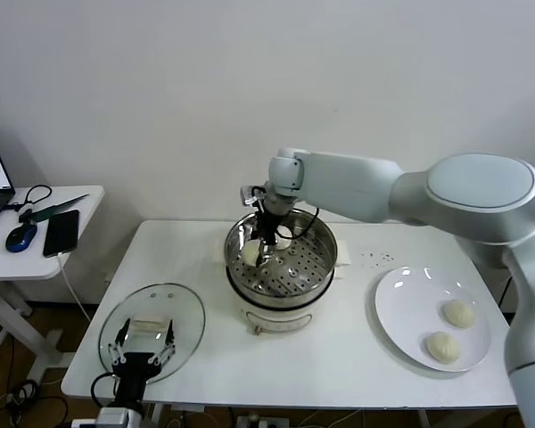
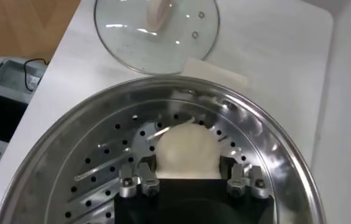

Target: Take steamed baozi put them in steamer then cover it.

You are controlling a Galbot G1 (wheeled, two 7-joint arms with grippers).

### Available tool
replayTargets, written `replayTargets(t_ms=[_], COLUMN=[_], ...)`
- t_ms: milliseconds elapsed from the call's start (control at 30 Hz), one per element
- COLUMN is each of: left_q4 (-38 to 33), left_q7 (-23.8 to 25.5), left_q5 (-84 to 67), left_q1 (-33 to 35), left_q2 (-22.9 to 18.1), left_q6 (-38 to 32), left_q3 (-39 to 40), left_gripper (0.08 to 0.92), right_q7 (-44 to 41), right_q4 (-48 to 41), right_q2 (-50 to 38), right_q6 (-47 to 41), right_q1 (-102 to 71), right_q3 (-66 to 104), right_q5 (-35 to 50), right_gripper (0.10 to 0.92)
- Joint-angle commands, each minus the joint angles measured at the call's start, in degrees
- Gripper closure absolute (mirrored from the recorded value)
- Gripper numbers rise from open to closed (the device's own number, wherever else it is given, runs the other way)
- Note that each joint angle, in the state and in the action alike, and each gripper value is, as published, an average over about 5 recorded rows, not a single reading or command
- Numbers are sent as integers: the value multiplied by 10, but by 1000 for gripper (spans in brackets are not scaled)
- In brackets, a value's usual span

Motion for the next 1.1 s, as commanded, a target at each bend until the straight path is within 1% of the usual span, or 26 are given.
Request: replayTargets(t_ms=[33, 167, 300, 400, 500, 633, 800, 967, 1100], left_q4=[2, 2, 2, 2, 2, 2, 0, -2, -3], left_q7=[0, 0, 0, -1, -1, -2, -2, -2, -2], left_q5=[0, 0, 0, 0, 0, 0, 1, 2, 3], left_q1=[0, 0, 0, 0, -1, -1, -1, -2, -3], left_q2=[0, 0, 0, 0, 0, 0, -1, -2, -2], left_q6=[0, 0, 0, 0, 0, 0, 1, 3, 5], left_q3=[0, 0, 0, 0, 1, 1, 2, 2, 2], left_gripper=[177, 177, 177, 177, 177, 177, 177, 177, 177], right_q7=[5, 5, 3, -4, -15, -30, -47, -63, -64], right_q4=[-22, -20, -5, 19, 53, 123, 218, 297, 341], right_q2=[26, 21, 5, -22, -61, -141, -274, -402, -500], right_q6=[-2, -4, -8, -8, -5, 2, 13, 24, 27], right_q1=[-27, -23, -13, 15, 52, 110, 174, 198, 174], right_q3=[1, 3, 14, 17, 15, 1, -38, -70, -67], right_q5=[-10, -14, -12, -9, -8, -5, -17, -87, -148], right_gripper=[362, 334, 257, 213, 204, 203, 203, 203, 203])
